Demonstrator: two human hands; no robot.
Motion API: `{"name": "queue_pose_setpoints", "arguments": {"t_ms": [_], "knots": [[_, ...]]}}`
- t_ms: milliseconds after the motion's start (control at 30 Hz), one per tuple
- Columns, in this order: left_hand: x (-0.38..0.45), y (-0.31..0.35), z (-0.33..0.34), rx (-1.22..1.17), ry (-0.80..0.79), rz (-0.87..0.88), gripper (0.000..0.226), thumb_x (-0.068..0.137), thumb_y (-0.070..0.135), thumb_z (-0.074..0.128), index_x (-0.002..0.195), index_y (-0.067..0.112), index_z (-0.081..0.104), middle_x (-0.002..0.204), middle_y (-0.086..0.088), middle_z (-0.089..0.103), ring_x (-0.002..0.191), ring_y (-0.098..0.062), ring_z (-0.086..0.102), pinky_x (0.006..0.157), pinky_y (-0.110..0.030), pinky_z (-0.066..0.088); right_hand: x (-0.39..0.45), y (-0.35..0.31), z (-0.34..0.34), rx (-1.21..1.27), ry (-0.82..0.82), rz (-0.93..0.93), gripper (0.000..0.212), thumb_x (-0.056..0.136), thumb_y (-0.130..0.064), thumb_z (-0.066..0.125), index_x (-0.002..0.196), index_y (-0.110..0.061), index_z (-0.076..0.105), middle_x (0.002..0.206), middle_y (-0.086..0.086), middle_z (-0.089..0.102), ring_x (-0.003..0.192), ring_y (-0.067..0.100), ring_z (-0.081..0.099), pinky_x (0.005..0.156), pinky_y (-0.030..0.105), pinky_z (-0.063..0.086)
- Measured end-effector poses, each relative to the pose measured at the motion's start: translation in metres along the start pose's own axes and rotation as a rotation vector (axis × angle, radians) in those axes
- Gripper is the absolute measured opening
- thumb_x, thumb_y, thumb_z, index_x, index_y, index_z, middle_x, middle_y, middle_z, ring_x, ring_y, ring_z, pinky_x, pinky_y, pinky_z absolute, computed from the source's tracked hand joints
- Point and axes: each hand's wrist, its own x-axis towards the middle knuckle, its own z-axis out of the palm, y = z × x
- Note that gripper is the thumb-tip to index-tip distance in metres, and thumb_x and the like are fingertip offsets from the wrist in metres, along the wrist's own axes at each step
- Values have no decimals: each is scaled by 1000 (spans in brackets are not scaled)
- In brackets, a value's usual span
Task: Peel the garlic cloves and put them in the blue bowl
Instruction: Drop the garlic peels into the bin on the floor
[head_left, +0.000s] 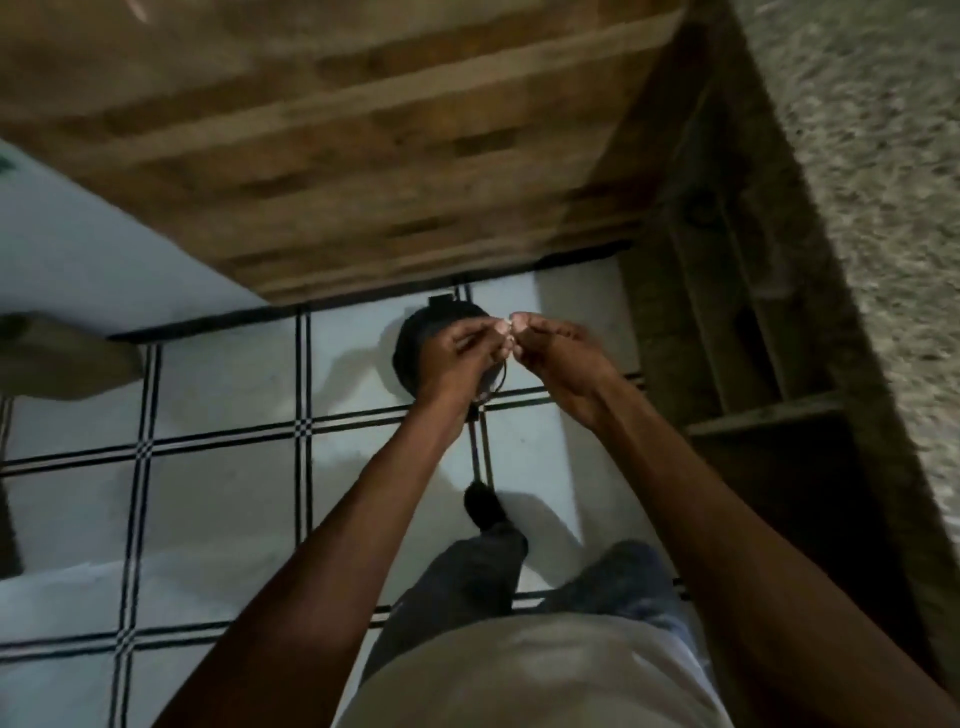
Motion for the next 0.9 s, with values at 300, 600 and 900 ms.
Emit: {"name": "queue_pose_setpoints", "arguments": {"t_ms": [300, 600, 900], "knots": [[54, -30, -117, -78, 99, -95, 21, 93, 24, 78, 113, 21, 76, 106, -1, 79, 103, -22, 75, 103, -45, 57, 54, 52, 102, -139, -49, 114, 27, 101, -12, 65, 122, 2, 72, 107, 16, 76, 98, 24, 73, 91, 33, 59], [92, -71, -160, -140, 167, -186, 25, 93, 17, 78, 116, 8, 75, 103, -9, 79, 98, -25, 76, 96, -39, 61, 89, 92, 147, -179, -10, 211, 20, 104, -6, 57, 94, -8, 74, 87, 11, 71, 87, 24, 65, 90, 33, 55], [170, -154, -167, -210, 226, -276, 17, 94, 3, 73, 89, 18, 77, 82, 2, 79, 87, -22, 76, 85, -31, 64, 182, 165, 121, -120, 100, 347, 15, 101, 2, 59, 96, -6, 72, 82, 4, 75, 76, 12, 71, 70, 19, 59]]}}
